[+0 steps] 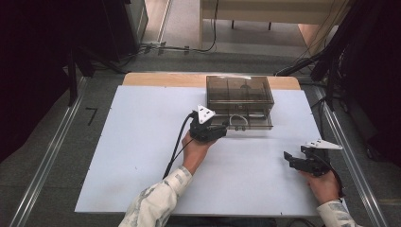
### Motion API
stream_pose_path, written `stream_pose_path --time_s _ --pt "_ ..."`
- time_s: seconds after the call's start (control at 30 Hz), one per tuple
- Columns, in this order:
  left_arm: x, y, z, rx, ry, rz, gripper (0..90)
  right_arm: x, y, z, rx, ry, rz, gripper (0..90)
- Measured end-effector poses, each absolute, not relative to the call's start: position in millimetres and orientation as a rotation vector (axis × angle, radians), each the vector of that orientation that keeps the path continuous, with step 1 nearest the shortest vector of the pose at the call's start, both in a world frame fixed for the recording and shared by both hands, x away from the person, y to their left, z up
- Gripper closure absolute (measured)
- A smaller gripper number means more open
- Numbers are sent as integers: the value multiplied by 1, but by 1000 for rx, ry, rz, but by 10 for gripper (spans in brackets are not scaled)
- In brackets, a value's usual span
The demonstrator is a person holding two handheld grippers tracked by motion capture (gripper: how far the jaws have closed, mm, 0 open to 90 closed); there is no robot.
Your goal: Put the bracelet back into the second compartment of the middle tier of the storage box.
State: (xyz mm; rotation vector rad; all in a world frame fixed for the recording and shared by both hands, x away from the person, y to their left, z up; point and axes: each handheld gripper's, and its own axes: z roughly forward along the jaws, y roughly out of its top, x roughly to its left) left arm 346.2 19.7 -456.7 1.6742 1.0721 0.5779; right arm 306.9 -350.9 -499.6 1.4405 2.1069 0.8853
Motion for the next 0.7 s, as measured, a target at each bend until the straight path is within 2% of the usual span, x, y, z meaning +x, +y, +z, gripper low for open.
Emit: stream_pose_path --time_s 0.7 --pt "322 68 -464 1654 1138 619 312 307 -350 -501 1439 2108 871 225"
